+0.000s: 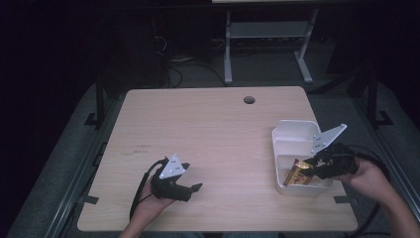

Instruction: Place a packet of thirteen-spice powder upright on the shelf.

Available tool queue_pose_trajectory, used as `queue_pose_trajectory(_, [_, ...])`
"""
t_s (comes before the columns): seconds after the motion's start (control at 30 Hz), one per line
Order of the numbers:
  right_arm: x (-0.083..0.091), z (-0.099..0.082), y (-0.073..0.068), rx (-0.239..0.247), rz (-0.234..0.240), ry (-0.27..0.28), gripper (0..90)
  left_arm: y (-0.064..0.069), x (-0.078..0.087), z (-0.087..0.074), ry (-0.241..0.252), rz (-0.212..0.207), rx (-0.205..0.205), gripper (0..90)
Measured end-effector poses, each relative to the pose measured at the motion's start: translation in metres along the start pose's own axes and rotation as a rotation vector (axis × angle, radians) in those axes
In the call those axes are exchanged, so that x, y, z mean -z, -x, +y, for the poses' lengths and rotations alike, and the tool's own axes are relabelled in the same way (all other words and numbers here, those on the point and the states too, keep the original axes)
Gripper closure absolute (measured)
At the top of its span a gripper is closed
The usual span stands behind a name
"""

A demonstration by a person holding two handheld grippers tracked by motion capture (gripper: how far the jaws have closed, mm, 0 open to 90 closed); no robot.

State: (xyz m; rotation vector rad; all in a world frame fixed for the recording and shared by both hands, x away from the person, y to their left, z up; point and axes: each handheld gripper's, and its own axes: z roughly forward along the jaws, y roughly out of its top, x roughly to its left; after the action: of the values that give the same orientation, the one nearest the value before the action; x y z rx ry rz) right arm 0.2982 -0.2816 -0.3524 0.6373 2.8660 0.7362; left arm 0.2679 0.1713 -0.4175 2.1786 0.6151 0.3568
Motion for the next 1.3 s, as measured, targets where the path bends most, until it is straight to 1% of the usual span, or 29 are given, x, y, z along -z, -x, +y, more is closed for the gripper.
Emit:
queue_pose_trajectory(0.13, [0.001, -0.001, -0.002, 0.001, -0.010, -0.002, 64.6, 0.000, 0.001, 0.000, 0.000, 0.000, 0.001, 22.4])
queue_pose_trajectory(0.23, [0.003, -0.003, -0.003, -0.004, -0.018, 0.000, 62.4, 0.000, 0.001, 0.000, 0.004, 0.001, 0.005, 22.4])
queue_pose_trajectory(0.27, [0.003, -0.005, -0.004, -0.016, -0.019, -0.002, 62.2, 0.000, 0.001, 0.000, 0.004, 0.001, 0.005, 22.4])
queue_pose_trajectory(0.33, [0.003, -0.008, -0.005, -0.016, -0.023, -0.001, 61.8, 0.000, 0.001, 0.000, 0.002, 0.001, 0.002, 22.4])
queue_pose_trajectory(0.43, [0.003, -0.012, -0.006, -0.018, -0.027, -0.009, 61.5, 0.000, 0.001, 0.000, 0.001, 0.001, 0.000, 22.4])
queue_pose_trajectory(0.47, [0.003, -0.013, -0.007, -0.026, -0.027, -0.013, 61.6, 0.000, 0.001, 0.000, 0.002, 0.001, 0.000, 22.4])
queue_pose_trajectory(0.63, [0.003, -0.017, -0.007, -0.035, -0.037, -0.036, 61.9, 0.000, 0.000, 0.000, 0.000, 0.000, 0.000, 22.4])
queue_pose_trajectory(0.73, [0.002, -0.018, -0.008, -0.026, -0.040, -0.044, 64.4, 0.000, 0.000, 0.000, 0.003, -0.001, 0.000, 22.4])
queue_pose_trajectory(0.83, [0.003, -0.017, -0.008, -0.022, -0.054, -0.053, 64.5, 0.000, 0.000, 0.000, 0.002, -0.001, 0.003, 22.4])
queue_pose_trajectory(0.93, [0.003, -0.014, -0.009, -0.009, -0.068, -0.071, 64.6, 0.000, 0.001, 0.000, 0.002, 0.000, 0.002, 22.4])
queue_pose_trajectory(1.1, [0.004, -0.011, -0.009, 0.012, -0.117, -0.095, 63.7, 0.000, 0.001, 0.000, 0.001, -0.001, 0.002, 22.4])
queue_pose_trajectory(1.23, [0.004, -0.011, -0.009, 0.014, -0.127, -0.094, 62.9, 0.000, 0.001, 0.000, 0.001, -0.001, 0.001, 22.5])
queue_pose_trajectory(1.3, [0.005, -0.012, -0.009, 0.012, -0.139, -0.091, 62.3, 0.000, 0.001, 0.000, 0.001, -0.001, 0.001, 22.5])
